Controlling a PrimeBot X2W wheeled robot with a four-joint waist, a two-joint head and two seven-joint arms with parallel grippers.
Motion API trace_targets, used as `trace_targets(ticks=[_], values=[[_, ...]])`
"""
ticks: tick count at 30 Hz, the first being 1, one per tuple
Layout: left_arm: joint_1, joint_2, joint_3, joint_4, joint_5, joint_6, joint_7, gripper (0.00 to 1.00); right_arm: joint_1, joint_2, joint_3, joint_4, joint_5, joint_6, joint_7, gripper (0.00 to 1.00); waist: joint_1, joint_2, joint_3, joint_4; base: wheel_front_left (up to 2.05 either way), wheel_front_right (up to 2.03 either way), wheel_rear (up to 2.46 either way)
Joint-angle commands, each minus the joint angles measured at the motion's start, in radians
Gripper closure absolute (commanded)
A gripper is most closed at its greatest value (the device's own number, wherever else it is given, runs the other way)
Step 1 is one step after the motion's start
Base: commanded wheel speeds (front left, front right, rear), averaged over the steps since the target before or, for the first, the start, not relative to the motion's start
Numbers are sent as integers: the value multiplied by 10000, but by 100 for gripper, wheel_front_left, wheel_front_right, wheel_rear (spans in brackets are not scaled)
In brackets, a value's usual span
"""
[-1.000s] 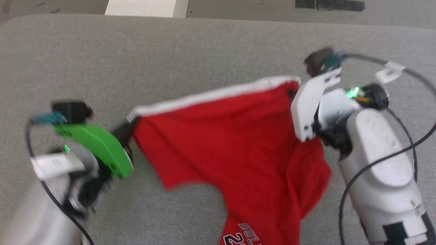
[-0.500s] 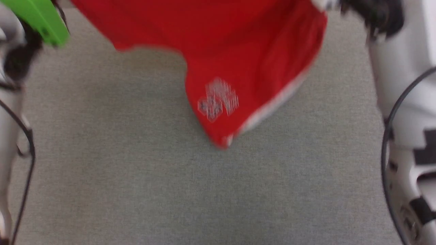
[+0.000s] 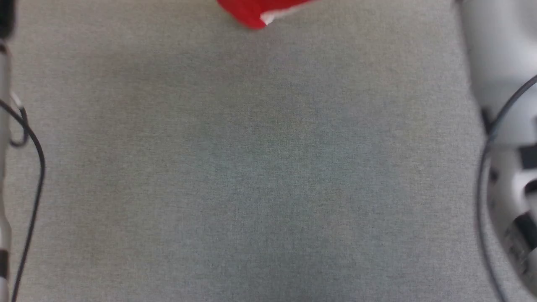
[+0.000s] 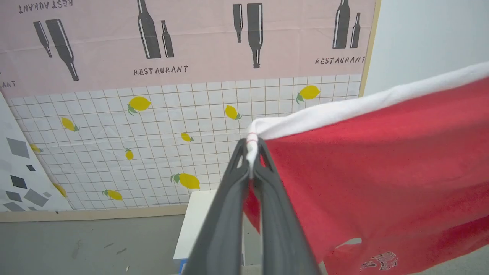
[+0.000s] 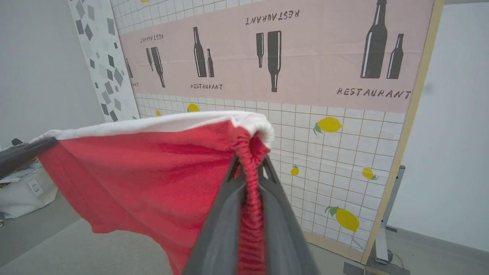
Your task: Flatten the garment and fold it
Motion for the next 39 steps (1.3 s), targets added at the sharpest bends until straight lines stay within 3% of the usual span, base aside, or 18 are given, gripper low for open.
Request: trace_targets(ticks=[1, 8, 12, 20, 25, 30, 36, 39], values=[[489, 22, -78, 99, -81, -89, -163, 100, 643, 0, 299, -98, 182, -13, -198, 100, -1, 100, -205, 7, 0, 0, 0], [3018, 177, -295, -279, -494, -169, -788, 100, 3910, 0, 1012, -1574, 1429, -13, -452, 100, -1, 100, -1137, -48, 0, 0, 0], [4903, 205, -147, -1024, -885, 234, -945, 100, 6196, -209, 1156, -3139, 1727, -13, 33, 100, -1, 100, -1756, -43, 0, 0, 0], [9451, 182, 103, -3417, -1762, 1878, -501, 100, 11113, -1036, 976, -6167, 2209, -13, 2672, 100, -1, 100, -2911, -31, 0, 0, 0], [11678, 87, 198, -4434, -2287, 2996, 84, 100, 13017, -1265, 1018, -7285, 2319, -13, 4133, 100, -1, 100, -3343, 4, 0, 0, 0], [13341, 468, 239, -5300, -2605, 4242, 1273, 100, 14232, -1559, 1116, -7877, 2323, -13, 5570, 100, -1, 100, -3630, 97, 0, 0, 0], [14679, 980, 179, -6651, -3254, 5176, 2947, 100, 15298, -1703, 987, -8345, 2547, -13, 7858, 100, -1, 100, -3754, 166, 0, 0, 0], [14712, 935, 365, -7202, -3321, 5208, 2774, 100, 15486, -1482, 666, -8742, 2584, -13, 8465, 100, -1, 100, -3706, 141, 0, 0, 0]])
